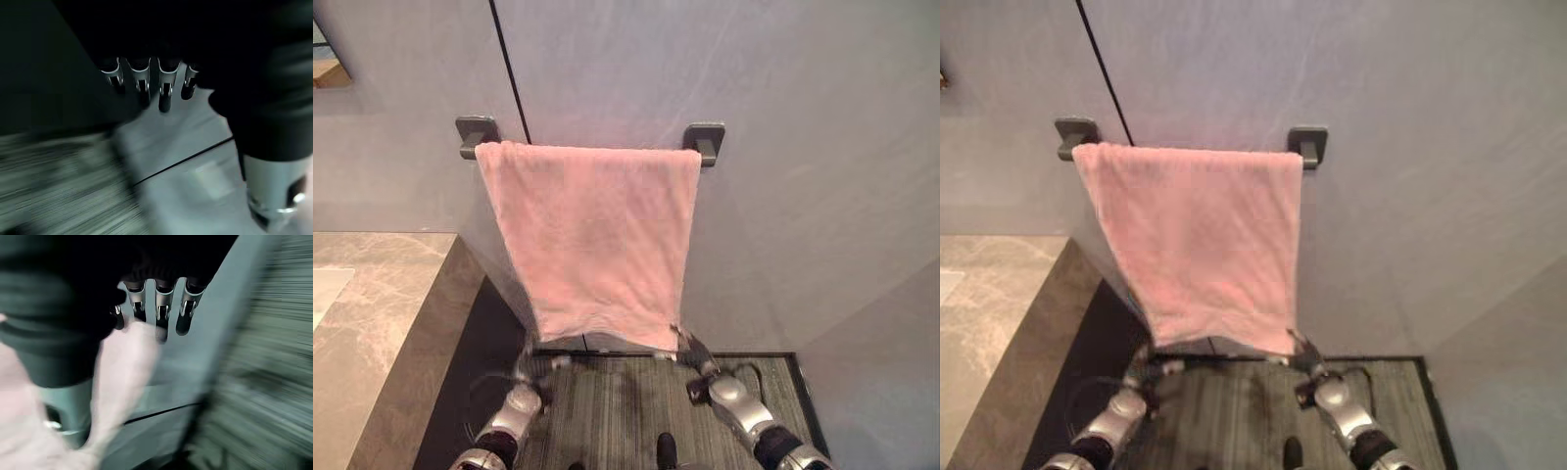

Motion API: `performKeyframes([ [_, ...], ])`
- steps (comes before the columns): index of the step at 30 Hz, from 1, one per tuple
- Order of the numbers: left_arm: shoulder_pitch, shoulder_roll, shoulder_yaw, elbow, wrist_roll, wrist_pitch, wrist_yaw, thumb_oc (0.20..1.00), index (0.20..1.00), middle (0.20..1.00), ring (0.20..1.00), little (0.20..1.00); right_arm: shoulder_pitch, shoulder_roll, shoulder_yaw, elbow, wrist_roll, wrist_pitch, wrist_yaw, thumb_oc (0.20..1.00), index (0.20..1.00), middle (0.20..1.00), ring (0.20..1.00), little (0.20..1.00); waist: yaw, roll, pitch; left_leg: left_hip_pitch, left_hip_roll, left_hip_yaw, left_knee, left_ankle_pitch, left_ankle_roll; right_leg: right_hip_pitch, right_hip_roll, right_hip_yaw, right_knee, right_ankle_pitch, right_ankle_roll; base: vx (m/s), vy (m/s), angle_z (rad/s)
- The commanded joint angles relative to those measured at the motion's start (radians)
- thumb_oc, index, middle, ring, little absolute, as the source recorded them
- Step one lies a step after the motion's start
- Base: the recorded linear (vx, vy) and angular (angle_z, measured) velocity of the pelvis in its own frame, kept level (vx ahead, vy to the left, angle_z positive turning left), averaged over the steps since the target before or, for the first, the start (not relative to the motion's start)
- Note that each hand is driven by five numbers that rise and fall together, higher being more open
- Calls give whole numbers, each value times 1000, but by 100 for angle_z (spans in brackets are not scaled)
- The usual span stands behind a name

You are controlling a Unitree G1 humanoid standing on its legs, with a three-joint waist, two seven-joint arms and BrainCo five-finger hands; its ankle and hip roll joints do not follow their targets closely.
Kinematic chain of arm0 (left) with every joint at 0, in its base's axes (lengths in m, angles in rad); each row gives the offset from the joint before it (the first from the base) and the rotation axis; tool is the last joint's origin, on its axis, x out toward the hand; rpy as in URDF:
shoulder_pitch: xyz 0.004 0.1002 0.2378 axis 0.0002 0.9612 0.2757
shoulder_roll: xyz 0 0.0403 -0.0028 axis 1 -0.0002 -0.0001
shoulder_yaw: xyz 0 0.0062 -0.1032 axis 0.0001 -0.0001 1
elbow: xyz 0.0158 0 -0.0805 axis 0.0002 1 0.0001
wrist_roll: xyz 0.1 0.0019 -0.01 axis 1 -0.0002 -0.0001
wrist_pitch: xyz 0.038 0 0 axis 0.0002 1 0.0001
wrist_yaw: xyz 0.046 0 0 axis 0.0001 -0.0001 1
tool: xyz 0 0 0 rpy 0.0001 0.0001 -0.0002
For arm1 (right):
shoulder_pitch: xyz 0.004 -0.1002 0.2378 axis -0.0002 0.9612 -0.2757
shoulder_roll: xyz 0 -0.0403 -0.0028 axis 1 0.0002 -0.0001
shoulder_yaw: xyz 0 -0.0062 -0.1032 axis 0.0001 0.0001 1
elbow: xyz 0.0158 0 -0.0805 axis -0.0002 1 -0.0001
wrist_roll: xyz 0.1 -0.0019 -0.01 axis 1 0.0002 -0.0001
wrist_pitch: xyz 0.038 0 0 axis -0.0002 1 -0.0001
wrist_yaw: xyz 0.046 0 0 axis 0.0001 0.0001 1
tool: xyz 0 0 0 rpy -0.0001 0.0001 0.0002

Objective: Put brush and paste in cup on sink, flatten towel.

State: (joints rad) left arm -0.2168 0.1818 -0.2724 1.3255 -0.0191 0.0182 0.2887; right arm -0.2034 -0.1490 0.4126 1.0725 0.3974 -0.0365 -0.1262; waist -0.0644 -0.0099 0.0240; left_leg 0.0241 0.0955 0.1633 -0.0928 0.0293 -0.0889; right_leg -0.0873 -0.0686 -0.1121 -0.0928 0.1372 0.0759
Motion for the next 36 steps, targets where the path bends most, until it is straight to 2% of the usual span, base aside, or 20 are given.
performKeyframes([
  [1,-17,25,-9,-26,31,-7,-23,1000,1000,1000,1000,1000,-72,29,-20,6,52,-32,9,1000,1000,1000,1000,1000,16,-16,-21,-46,9,70,6,44,-18,32,-96,14,6,-6,94,45,19,-8],
  [2,5,16,19,50,27,-6,-48,1000,1000,1000,1000,1000,-66,27,-136,193,102,-15,3,1000,1000,1000,1000,1000,15,-9,-26,-38,9,72,6,39,-17,39,-96,15,6,-10,94,45,16,-11],
  [5,45,23,73,86,-17,-24,-70,1000,1000,1000,1000,1000,-24,-32,-308,324,135,-15,-35,1000,1000,1000,1000,1000,7,-1,-38,-36,11,76,6,35,-18,39,-98,15,6,-14,95,52,17,-6],
  [6,45,23,72,86,-17,-24,-69,1000,1000,1000,1000,1000,-24,-32,-309,324,135,-15,-35,1000,1000,1000,1000,1000,7,-1,-38,-36,11,76,6,34,-18,39,-98,15,6,-14,95,54,15,-2],
  [7,54,30,88,87,-29,-34,-65,1000,1000,1000,1000,1000,-6,-62,-384,344,202,-26,-44,1000,1000,1000,1000,1000,2,1,-40,-37,10,74,6,32,-20,38,-98,15,6,-15,96,0,0,0],
  [8,54,30,87,87,-29,-34,-65,1000,1000,1000,1000,1000,-6,-62,-385,345,203,-26,-43,1000,1000,1000,1000,1000,3,2,-40,-37,10,74,6,32,-20,39,-98,15,6,-15,96,0,0,0],
  [9,66,37,109,68,-62,-50,-62,1000,1000,1000,1000,1000,25,-72,-429,329,275,-43,-33,1000,1000,1000,1000,1000,-4,3,-39,-39,10,74,6,33,-22,38,-99,13,6,-14,97,0,0,0],
  [13,78,50,105,32,-64,-68,-54,1000,1000,1000,1000,1000,49,-90,-453,307,292,-63,-38,1000,1000,1000,1000,1000,-7,3,-38,-43,9,71,6,35,-23,36,-100,12,6,-14,99,-4,1,-2],
  [15,98,84,79,-112,-29,-105,-12,1000,1000,1000,1000,1000,67,-108,-487,240,299,-111,-83,1000,1000,1000,1000,1000,-8,6,-34,-47,9,68,6,36,-24,35,-100,11,6,-13,101,-3,2,-2],
  [16,154,162,76,-382,46,-148,42,1000,1000,1000,1000,1000,115,-128,-490,60,182,-171,-168,1000,1000,1000,1000,1000,-2,10,-20,-47,9,62,6,35,-23,38,-102,7,6,-14,106,0,0,0],
  [17,158,163,77,-387,47,-146,42,1000,1000,1000,1000,1000,118,-126,-490,56,180,-169,-171,1000,1000,1000,1000,1000,-3,8,-23,-50,9,62,6,38,-23,35,-102,7,6,-12,105,0,0,0],
  [19,241,253,110,-657,153,-195,100,1000,1000,1000,1000,1000,191,-153,-498,-188,46,-221,-252,1000,1000,1000,1000,1000,-1,9,-17,-55,10,58,6,40,-23,33,-103,4,6,-13,109,-17,-7,7],
  [20,317,327,179,-828,233,-229,138,1000,1000,1000,1000,1000,245,-183,-532,-342,-42,-254,-286,1000,1000,1000,1000,1000,3,7,-12,-60,10,53,6,41,-24,31,-104,-1,6,-14,112,-11,-9,5],
  [21,322,328,181,-833,234,-227,136,1000,1000,1000,1000,1000,248,-182,-531,-346,-44,-252,-287,1000,1000,1000,1000,1000,1,7,-13,-61,10,53,6,41,-24,31,-104,-2,6,-14,112,-9,-16,5],
  [22,342,377,259,-926,278,-245,188,1000,1000,1000,1000,1000,256,-213,-561,-412,-108,-262,-329,1000,1000,1000,1000,1000,8,7,-13,-63,10,49,6,41,-25,32,-106,-5,6,-16,114,0,-7,5],
  [24,354,397,300,-979,319,-236,220,1000,1000,1000,1000,1000,260,-223,-570,-458,-153,-264,-352,1000,1000,1000,1000,1000,8,5,-13,-64,10,47,6,40,-26,33,-107,-8,6,-18,114,4,-6,5],
  [26,357,412,347,-1028,355,-236,253,1000,1000,1000,1000,1000,257,-238,-584,-496,-209,-264,-391,1000,1000,1000,1000,1000,13,6,-14,-62,10,46,6,38,-26,34,-108,-11,6,-20,114,0,0,0],
  [27,376,421,400,-1079,404,-229,299,1000,1000,1000,1000,1000,269,-254,-592,-593,-287,-261,-424,1000,1000,1000,1000,1000,13,6,-11,-56,12,47,6,35,-27,39,-108,-12,6,-24,113,0,0,0],
  [30,398,410,470,-1198,456,-242,336,1000,1000,1000,1000,1000,294,-268,-617,-730,-402,-274,-451,1000,1000,1000,1000,1000,14,7,-10,-56,13,48,6,33,-28,38,-109,-11,6,-26,111,0,0,0],
  [36,416,389,512,-1290,473,-266,357,1000,1000,1000,1000,1000,315,-274,-621,-839,-485,-266,-471,1000,1000,1000,1000,1000,16,1,-4,-55,16,47,6,32,-29,41,-109,-14,6,-28,110,0,0,0],
])
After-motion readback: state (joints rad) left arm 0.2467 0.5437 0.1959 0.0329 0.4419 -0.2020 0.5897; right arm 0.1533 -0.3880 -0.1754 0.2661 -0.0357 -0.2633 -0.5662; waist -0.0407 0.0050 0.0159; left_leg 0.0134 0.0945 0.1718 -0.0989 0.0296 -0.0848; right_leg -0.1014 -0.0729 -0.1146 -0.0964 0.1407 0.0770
